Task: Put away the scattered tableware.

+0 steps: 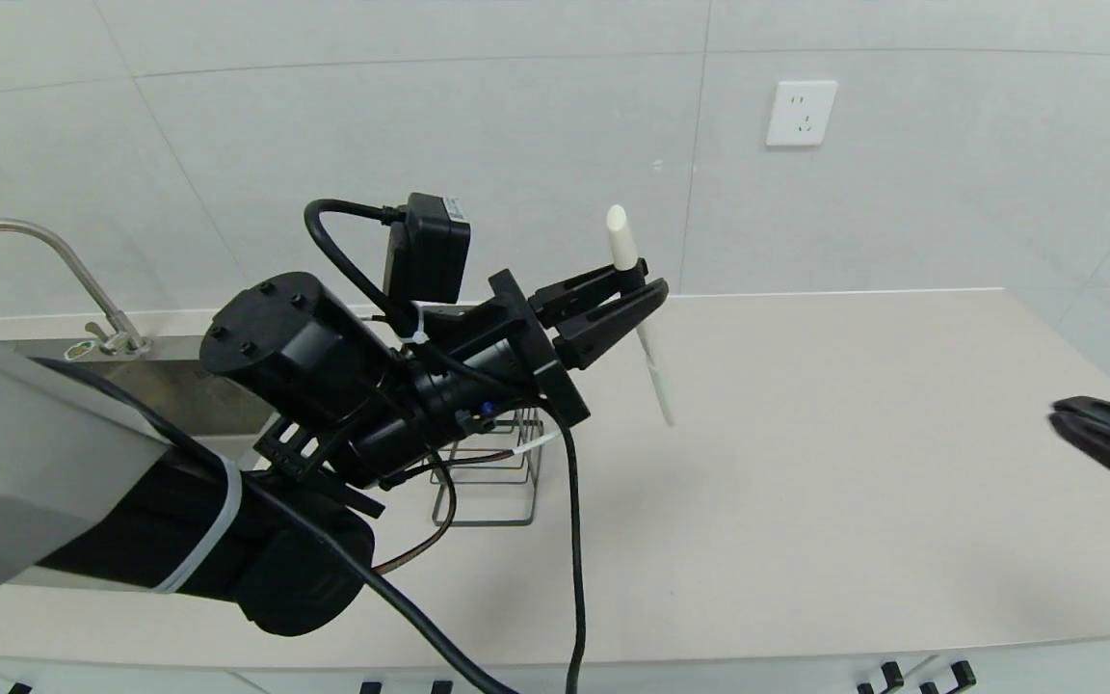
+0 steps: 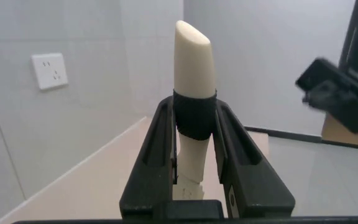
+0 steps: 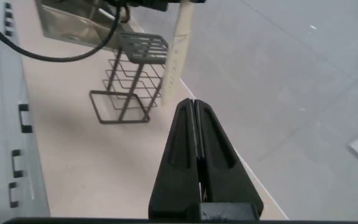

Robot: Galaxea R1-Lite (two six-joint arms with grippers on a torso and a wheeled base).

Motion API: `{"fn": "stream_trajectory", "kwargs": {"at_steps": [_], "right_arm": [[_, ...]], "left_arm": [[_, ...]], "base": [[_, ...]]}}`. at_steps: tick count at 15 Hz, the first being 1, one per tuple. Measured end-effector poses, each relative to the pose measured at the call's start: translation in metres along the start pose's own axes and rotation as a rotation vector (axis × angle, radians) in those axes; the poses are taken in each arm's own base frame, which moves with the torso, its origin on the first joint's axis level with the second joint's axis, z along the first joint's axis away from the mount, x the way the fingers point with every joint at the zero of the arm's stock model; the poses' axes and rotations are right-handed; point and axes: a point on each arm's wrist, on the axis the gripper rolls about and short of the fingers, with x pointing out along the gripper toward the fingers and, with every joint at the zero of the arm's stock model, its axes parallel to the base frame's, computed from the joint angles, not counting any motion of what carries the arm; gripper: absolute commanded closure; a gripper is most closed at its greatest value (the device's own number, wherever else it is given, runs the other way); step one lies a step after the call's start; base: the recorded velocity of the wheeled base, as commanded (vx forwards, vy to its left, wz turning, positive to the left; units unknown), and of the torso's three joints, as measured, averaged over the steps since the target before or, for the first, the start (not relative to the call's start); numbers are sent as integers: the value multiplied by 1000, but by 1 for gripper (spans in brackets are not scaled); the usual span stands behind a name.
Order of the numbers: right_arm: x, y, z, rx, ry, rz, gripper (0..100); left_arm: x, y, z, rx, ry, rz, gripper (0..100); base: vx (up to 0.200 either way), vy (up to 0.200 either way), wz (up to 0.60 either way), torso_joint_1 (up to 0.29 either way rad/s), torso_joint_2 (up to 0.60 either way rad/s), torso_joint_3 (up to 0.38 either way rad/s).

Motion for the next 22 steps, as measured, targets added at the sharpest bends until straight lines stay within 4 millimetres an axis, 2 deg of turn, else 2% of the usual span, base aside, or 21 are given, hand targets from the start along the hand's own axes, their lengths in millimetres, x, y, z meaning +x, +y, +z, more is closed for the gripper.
{"fn": "stream_trajectory", "kwargs": {"at_steps": [2, 4, 6, 9, 11, 14, 16, 18, 22], "right_arm": [[-35, 12, 24, -86, 10, -98, 100], [-61, 34, 34, -124, 52, -158, 100], [-80, 63, 31, -89, 120, -170, 100], [-103, 105, 13, 65, 276, -152, 100], [-113, 125, 3, 163, 371, -178, 100], [-121, 133, -5, 299, 509, -370, 100], [-127, 135, -11, 542, 588, -633, 100], [-132, 137, -16, 612, 673, -853, 100], [-134, 138, -17, 599, 705, -880, 100]], "left_arm": [[-5, -2, -3, -13, 54, 10, 100], [-11, -2, -1, 27, 82, 20, 100], [-15, -5, 4, 45, 87, 22, 100], [-23, -3, 15, 63, 80, 42, 100], [-33, -2, 24, 72, 83, 63, 100], [-52, 4, 39, 103, 81, 121, 100], [-66, 14, 52, 145, 69, 176, 100], [-73, 19, 63, 177, 55, 207, 100], [-83, 35, 87, 253, 26, 216, 100]], "base": [[0, 0, 0, 0, 0, 0], [0, 0, 0, 0, 0, 0], [0, 0, 0, 0, 0, 0], [0, 0, 0, 0, 0, 0], [0, 0, 0, 0, 0, 0], [0, 0, 0, 0, 0, 0], [0, 0, 0, 0, 0, 0], [0, 0, 0, 0, 0, 0], [0, 0, 0, 0, 0, 0]]}}
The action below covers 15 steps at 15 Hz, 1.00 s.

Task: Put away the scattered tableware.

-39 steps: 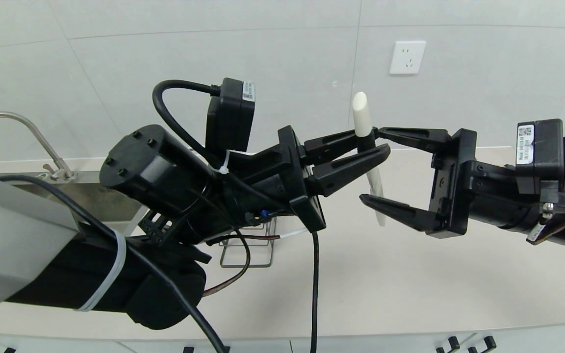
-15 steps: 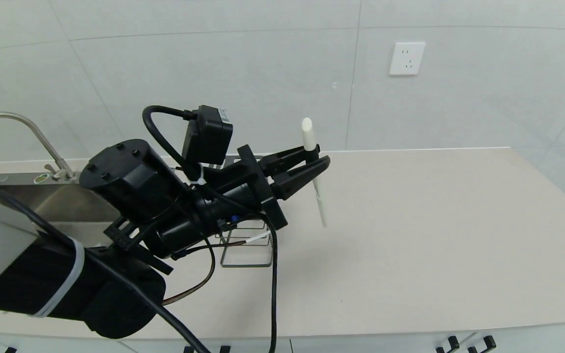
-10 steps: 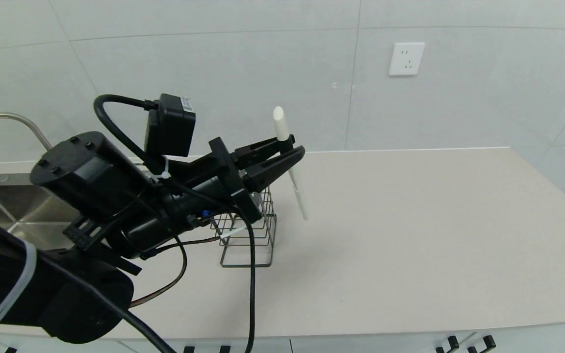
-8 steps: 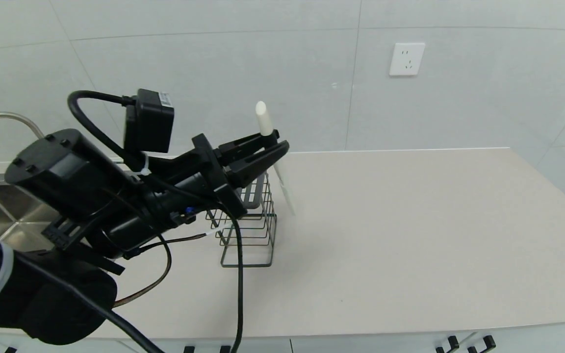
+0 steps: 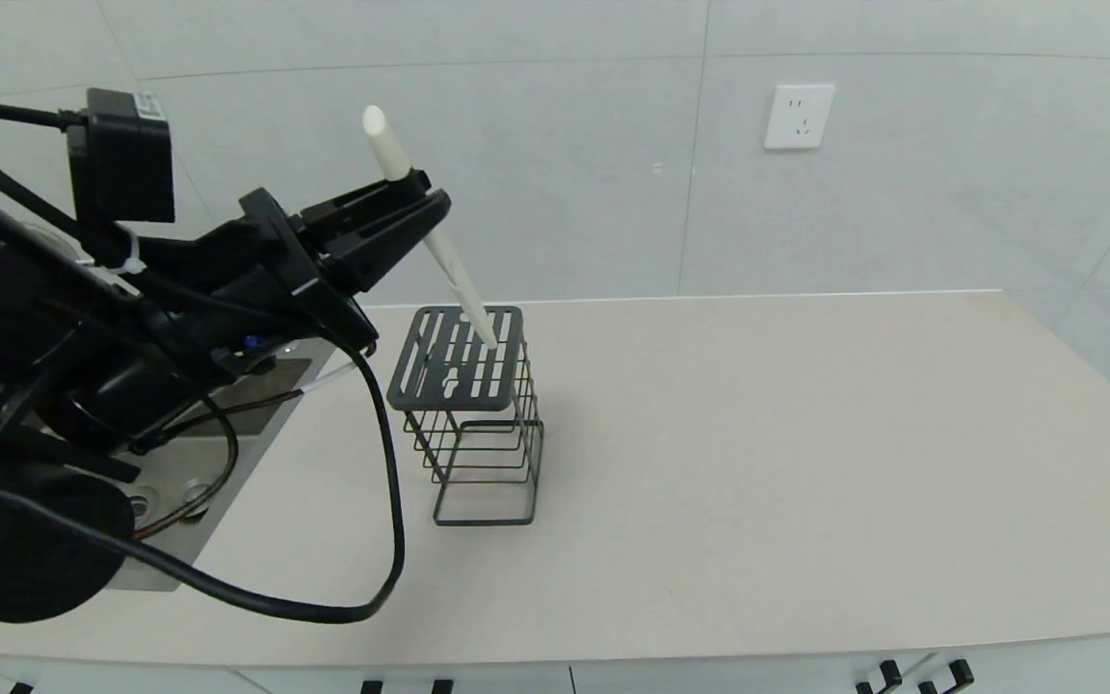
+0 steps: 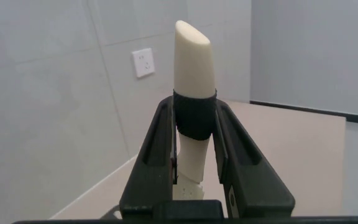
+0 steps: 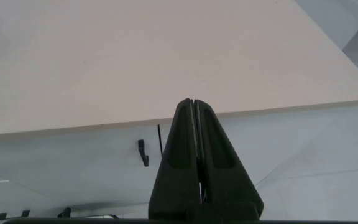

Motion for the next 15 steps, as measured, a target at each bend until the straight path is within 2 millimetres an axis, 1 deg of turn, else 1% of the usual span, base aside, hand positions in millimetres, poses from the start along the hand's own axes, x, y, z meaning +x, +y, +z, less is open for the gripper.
{"fn": "stream_trajectory", "kwargs": {"at_steps": [2, 4, 7, 8, 9, 10, 12, 13, 15], "right_arm": [[0, 0, 0, 20, 1, -4, 100], [0, 0, 0, 26, -1, 9, 100], [0, 2, 6, -40, -66, 111, 100], [0, 3, 4, -56, -44, 150, 100], [0, 3, 3, -59, -33, 140, 100], [0, 2, 1, -44, -12, 90, 100], [0, 0, 0, 40, 1, -4, 100], [0, 0, 0, 27, 4, -20, 100], [0, 1, 0, 7, 4, 11, 100]], "left_arm": [[0, 11, 10, 48, -23, -65, 100], [1, 18, 14, 74, -33, -98, 100], [9, 27, 6, 89, -36, -101, 100], [13, 30, 2, 90, -37, -103, 100], [17, 30, -2, 85, -35, -109, 100], [20, 30, -5, 79, -34, -116, 100], [25, 28, -9, 71, -38, -130, 100], [27, 27, -9, 71, -41, -134, 100], [28, 27, -10, 69, -42, -137, 100]], "base": [[0, 0, 0, 0, 0, 0], [0, 0, 0, 0, 0, 0], [0, 0, 0, 0, 0, 0], [0, 0, 0, 0, 0, 0], [0, 0, 0, 0, 0, 0], [0, 0, 0, 0, 0, 0], [0, 0, 0, 0, 0, 0], [0, 0, 0, 0, 0, 0], [0, 0, 0, 0, 0, 0]]}}
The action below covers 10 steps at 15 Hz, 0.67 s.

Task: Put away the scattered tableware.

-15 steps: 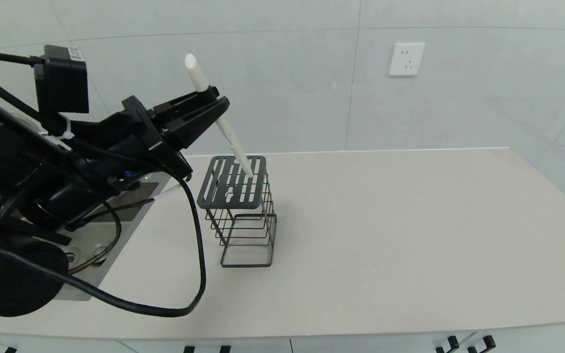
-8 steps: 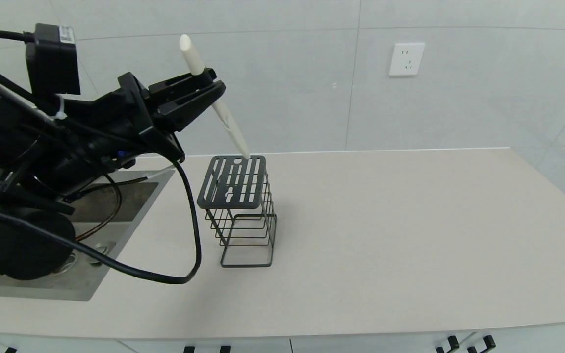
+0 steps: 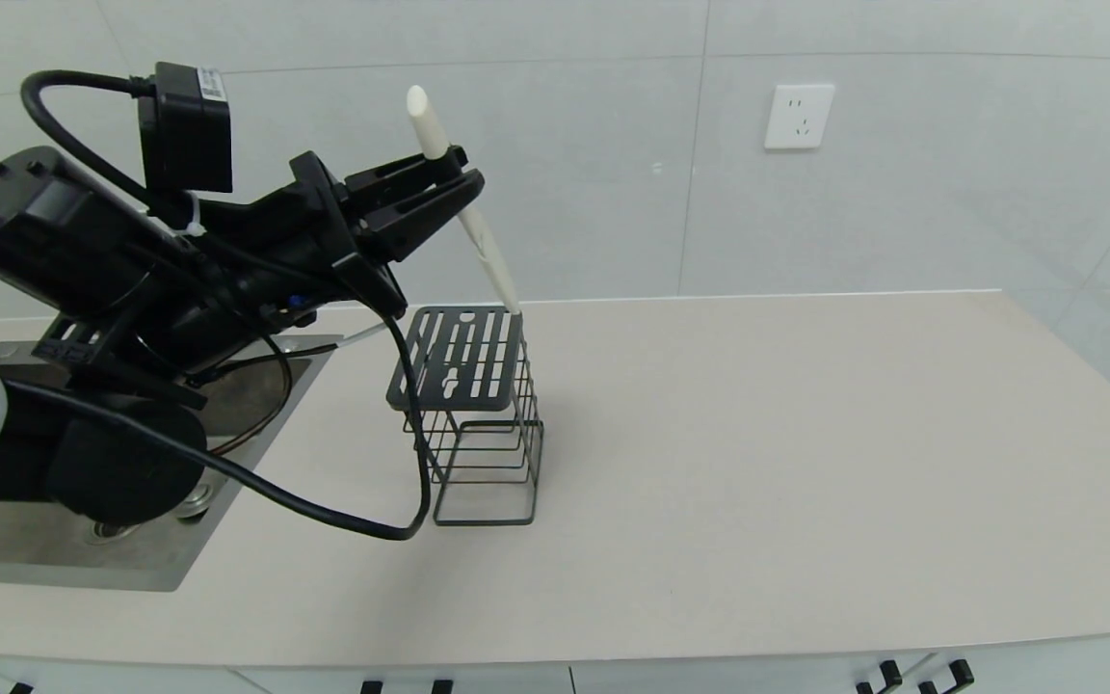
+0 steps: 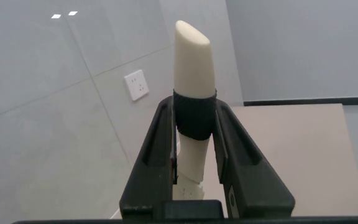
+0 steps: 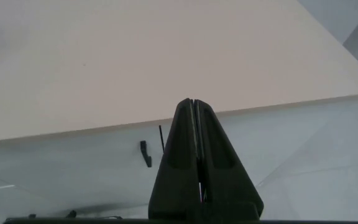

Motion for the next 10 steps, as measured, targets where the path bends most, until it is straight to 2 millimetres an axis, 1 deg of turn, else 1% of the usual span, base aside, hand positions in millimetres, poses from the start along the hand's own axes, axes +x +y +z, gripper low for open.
{"fn": "stream_trajectory", "kwargs": {"at_steps": [4, 6, 8, 10], "right_arm": [[0, 0, 0, 1, -4, 107, 100], [-1, 0, 0, 1, -9, 117, 100], [-1, 0, 0, 1, -10, 120, 100], [-1, 0, -1, 0, -11, 121, 100]], "left_arm": [[2, 1, -2, -2, 1, -2, 100], [2, 5, -3, 5, 1, 6, 100], [-2, 9, -3, 2, 20, 22, 100], [-6, 10, -4, 0, 45, 30, 100]], "base": [[0, 0, 0, 0, 0, 0], [0, 0, 0, 0, 0, 0], [0, 0, 0, 0, 0, 0], [0, 0, 0, 0, 0, 0]]}}
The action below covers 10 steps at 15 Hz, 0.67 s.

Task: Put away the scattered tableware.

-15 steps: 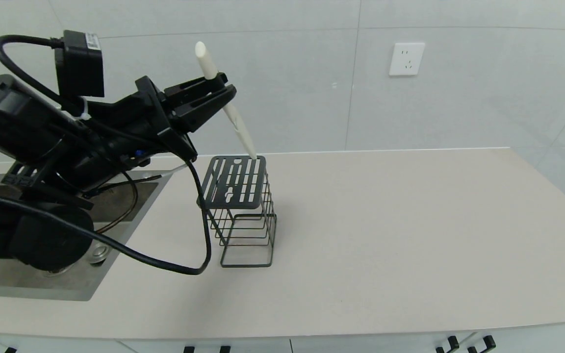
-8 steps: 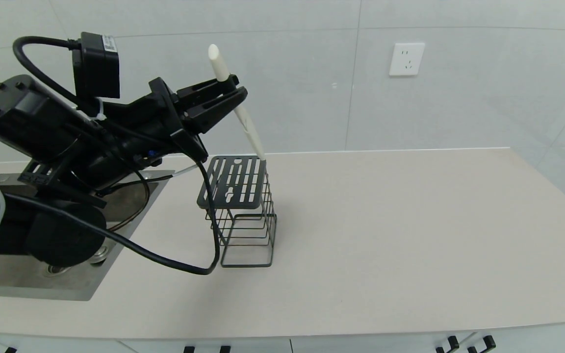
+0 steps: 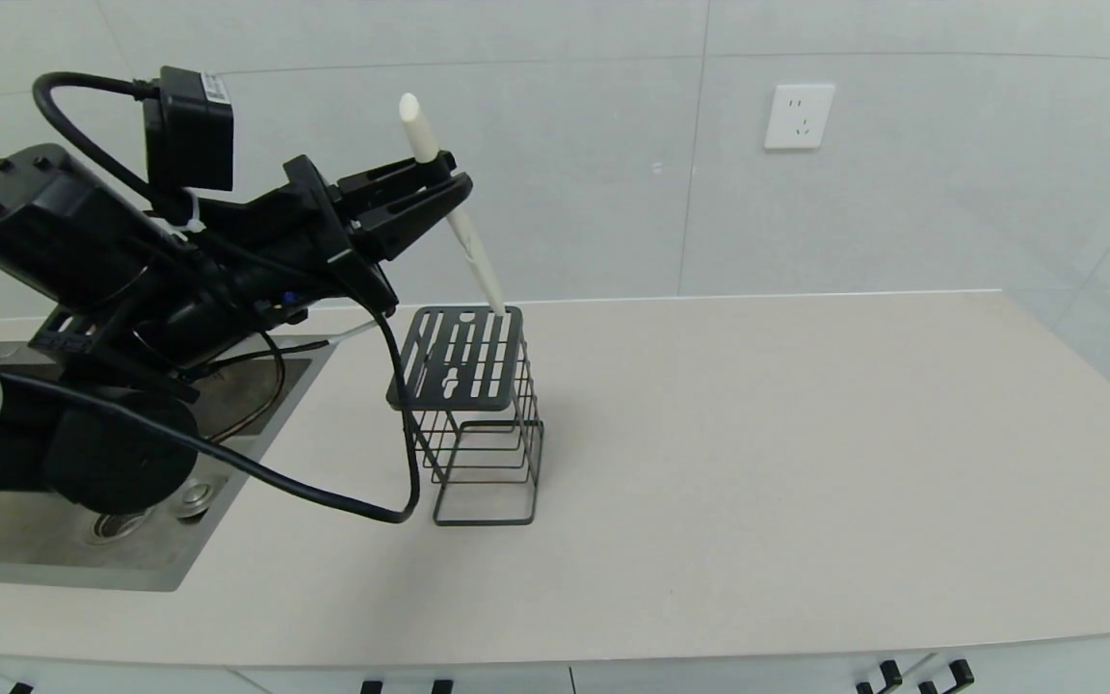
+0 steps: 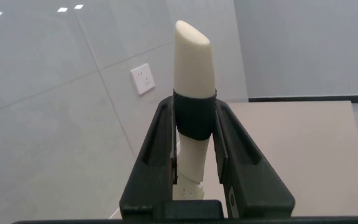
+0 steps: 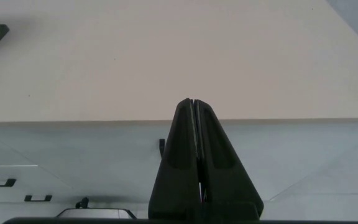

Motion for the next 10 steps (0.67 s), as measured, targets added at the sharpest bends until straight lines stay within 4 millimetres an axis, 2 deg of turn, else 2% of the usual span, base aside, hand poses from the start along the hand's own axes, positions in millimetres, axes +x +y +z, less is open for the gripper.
{"fn": "stream_trajectory", "kwargs": {"at_steps": [3, 7, 10], "right_arm": [[0, 0, 0, -1, 0, 0, 100], [0, 0, 0, 0, -1, 0, 100], [0, 0, 0, 0, -1, 0, 100]], "left_arm": [[-2, -3, -7, 15, 65, -6, 100], [6, -10, -7, 9, 61, -38, 100], [10, -5, -5, 23, 64, -35, 100]], "base": [[0, 0, 0, 0, 0, 0], [0, 0, 0, 0, 0, 0], [0, 0, 0, 0, 0, 0]]}}
